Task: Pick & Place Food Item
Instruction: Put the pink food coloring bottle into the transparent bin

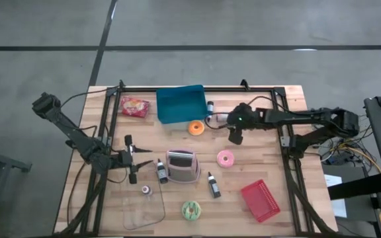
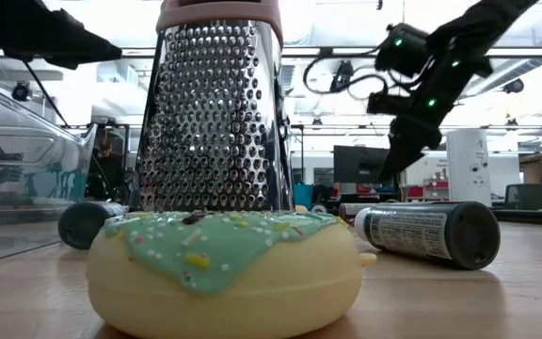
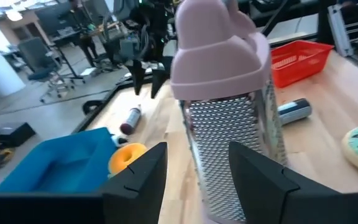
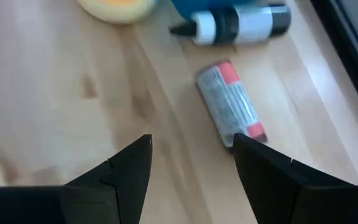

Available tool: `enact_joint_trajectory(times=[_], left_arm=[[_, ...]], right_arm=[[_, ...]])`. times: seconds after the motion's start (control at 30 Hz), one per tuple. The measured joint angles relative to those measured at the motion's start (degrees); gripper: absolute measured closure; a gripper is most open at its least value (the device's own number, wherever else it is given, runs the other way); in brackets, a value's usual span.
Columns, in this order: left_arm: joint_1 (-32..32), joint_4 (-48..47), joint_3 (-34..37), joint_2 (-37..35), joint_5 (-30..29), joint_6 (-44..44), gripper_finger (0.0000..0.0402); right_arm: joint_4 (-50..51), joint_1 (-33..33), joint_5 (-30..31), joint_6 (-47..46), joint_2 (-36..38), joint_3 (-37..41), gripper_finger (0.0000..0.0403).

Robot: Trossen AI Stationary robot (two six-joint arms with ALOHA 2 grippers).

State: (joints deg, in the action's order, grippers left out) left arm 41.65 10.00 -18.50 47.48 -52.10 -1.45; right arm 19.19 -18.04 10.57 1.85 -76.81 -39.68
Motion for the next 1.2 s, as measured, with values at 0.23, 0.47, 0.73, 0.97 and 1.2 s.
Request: enact_joint_trajectory(times=[0.23, 0.47, 0.73, 0.97, 1.2], left_arm=[[0.0, 0.0, 0.0, 0.0, -2.12, -0.3, 0.0227], [0.0, 0.0, 0.0, 0.0, -2.12, -0.28, 0.0227], [0.0, 0.0, 0.0, -0.02, -2.08, -0.28, 0.0227], [0.0, 0.0, 0.0, -0.02, -1.9, -0.28, 0.0227], [0.0, 0.0, 0.0, -0.02, -1.73, -0.28, 0.0227]], right_arm=[[1.37, -1.24, 0.08, 2.47, -7.02, -4.15, 0.0184], [12.26, -1.74, 1.99, 3.54, -12.54, -12.01, 0.0159], [21.38, -2.87, 5.9, 10.26, -18.14, -19.88, 0.0099], [26.84, -5.92, 4.66, 14.33, -21.28, -22.29, 0.0099], [26.75, -8.41, 2.4, 17.07, -21.4, -21.35, 0.0114]])
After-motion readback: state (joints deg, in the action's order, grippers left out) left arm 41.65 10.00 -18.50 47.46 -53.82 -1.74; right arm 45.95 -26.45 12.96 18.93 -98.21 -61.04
